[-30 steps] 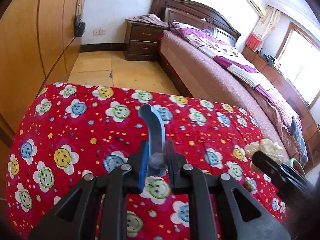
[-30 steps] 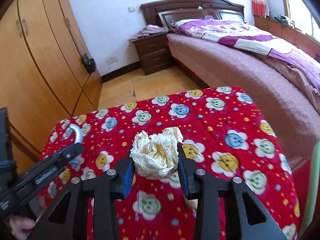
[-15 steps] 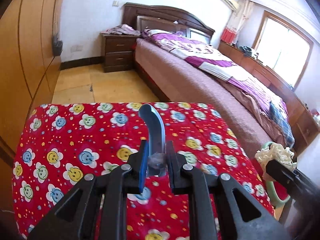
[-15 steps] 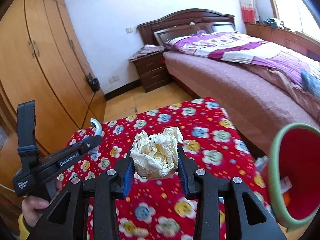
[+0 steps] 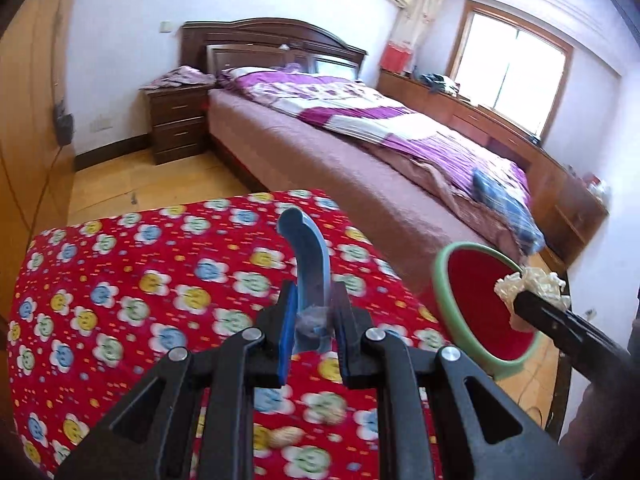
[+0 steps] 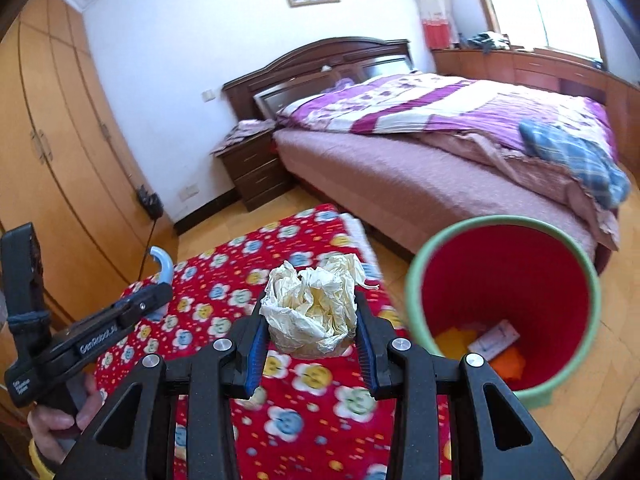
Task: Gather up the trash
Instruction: 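Carry the tissue to the bucket with the right tool while the left carries the spoon, then open the right tool to drop the tissue while the left drops the spoon into the bucket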
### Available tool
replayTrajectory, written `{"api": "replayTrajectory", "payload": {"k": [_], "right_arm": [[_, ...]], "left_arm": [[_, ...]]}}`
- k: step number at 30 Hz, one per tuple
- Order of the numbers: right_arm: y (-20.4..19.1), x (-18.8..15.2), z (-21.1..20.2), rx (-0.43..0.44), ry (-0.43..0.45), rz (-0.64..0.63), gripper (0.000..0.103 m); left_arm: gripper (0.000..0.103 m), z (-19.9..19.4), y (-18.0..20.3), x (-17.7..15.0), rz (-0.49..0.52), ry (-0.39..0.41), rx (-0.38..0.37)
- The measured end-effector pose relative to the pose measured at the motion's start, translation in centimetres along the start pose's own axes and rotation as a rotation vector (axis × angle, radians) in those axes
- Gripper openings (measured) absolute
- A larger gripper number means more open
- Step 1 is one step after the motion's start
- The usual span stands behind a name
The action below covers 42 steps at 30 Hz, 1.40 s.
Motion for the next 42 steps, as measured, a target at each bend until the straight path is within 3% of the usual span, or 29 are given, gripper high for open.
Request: {"api": "replayTrajectory", "payload": {"k": [13, 38, 40, 42], "right_arm": [[8.4, -1.2, -2.8, -0.078, 0.023, 0.095, 0.039], [21.4, -4.1, 0.9, -0.191, -0.019, 0.260, 0.042], [21.8, -4.3, 1.1, -0.192, -0.021, 0.268, 0.044], [21.9, -4.3, 1.2, -0.177, -0.021, 0.271, 0.044]], "left_arm": [[0.017, 2.4, 9.0, -2.0, 0.109, -0.051, -0.036], [0.017, 14.0, 21.7, -7.2, 0.290, -0.231, -0.169], [0.020, 14.5, 22.1, -7.5, 0.294, -0.241, -0.173], [0.033, 14.8, 22.1, -7.6, 0.296, -0.248, -0.168]]}}
Point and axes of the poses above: each gripper's, at about its wrist camera, not at the fingertips, and z roughly the way its jaws point, y to its right, x to its top, the point moved 10 cm from there along z, roughly the way its jaws point, and after that the axes turned 1 degree about -z, right-handed, at the moved point
